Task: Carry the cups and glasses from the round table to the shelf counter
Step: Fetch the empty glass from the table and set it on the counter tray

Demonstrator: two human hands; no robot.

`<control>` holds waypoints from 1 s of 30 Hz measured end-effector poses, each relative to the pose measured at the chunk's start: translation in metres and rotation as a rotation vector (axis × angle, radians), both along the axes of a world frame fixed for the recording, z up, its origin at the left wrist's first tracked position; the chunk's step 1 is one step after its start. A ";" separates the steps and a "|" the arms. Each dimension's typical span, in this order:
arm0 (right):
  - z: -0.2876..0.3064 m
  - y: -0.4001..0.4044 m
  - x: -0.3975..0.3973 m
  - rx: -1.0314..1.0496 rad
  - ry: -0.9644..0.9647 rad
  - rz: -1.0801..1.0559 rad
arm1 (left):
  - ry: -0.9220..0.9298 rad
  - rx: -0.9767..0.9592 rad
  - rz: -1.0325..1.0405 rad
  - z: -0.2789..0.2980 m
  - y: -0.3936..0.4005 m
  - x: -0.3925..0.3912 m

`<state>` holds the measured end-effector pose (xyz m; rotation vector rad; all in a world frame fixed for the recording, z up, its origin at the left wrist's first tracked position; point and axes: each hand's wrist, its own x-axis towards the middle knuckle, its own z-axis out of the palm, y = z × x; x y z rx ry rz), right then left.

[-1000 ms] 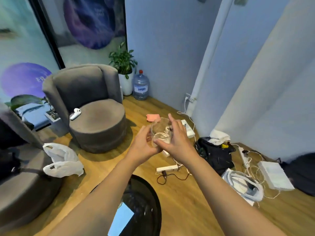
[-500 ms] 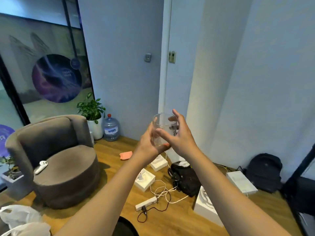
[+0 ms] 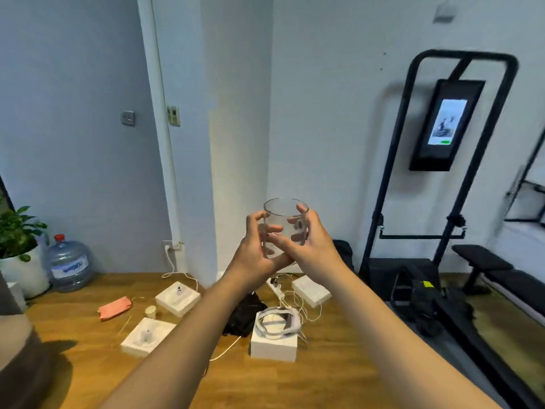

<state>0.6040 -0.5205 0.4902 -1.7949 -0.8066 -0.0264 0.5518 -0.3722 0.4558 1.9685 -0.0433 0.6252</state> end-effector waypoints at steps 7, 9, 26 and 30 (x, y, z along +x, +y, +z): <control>0.017 -0.096 0.007 0.021 -0.023 -0.230 | -0.059 0.011 -0.281 0.013 -0.088 0.042; 0.017 -0.121 0.006 0.056 -0.024 -0.309 | -0.076 0.012 -0.354 0.017 -0.114 0.053; 0.001 -0.424 -0.082 0.173 0.019 -0.914 | -0.042 -0.084 -1.110 0.004 -0.432 0.060; -0.001 -0.523 -0.115 0.163 0.014 -0.999 | -0.019 -0.086 -1.211 0.002 -0.541 0.043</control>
